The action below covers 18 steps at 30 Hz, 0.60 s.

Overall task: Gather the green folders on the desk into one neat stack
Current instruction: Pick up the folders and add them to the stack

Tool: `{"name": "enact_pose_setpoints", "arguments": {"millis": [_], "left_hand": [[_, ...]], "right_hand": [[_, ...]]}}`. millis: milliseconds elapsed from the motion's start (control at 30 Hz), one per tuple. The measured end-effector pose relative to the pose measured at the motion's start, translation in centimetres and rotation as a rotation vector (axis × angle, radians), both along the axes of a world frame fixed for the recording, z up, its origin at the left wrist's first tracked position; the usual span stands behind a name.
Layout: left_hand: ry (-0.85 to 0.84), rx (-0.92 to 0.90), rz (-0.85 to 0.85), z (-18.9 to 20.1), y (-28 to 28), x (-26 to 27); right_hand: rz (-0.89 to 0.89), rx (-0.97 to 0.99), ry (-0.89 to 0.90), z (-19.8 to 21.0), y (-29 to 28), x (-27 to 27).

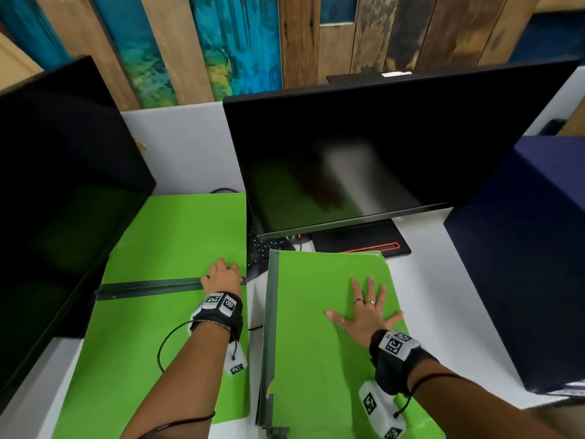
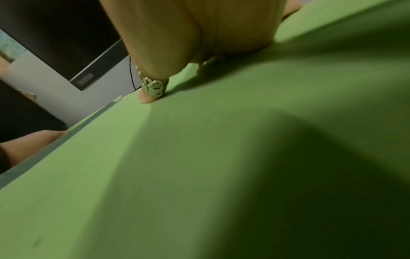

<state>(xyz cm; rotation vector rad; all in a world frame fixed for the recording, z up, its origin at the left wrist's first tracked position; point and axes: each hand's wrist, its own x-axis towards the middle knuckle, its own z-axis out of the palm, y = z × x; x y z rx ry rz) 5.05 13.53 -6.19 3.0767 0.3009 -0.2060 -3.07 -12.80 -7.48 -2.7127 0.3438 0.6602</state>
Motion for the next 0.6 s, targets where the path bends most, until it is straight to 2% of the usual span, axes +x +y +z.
{"name": "enact_pose_setpoints", "arguments": {"millis": [133,267,500,600], "left_hand": [[-0.111,-0.061,0.001,1.2,0.5,-0.7],[-0.323,-0.215,0.053,3.7,1.3,-2.1],[-0.718,-0.373,0.085,10.6,2.0,-4.5],[-0.849,-0.48,0.161,13.8,2.0,-5.6]], "right_hand": [[0.002,0.003,0.011,0.1,0.0,0.0],[-0.001,-0.002,0.011,0.3,0.0,-0.1],[0.005,0.007,0.02,0.5,0.1,-0.1],[0.005,0.011,0.03,0.7,0.0,0.0]]}}
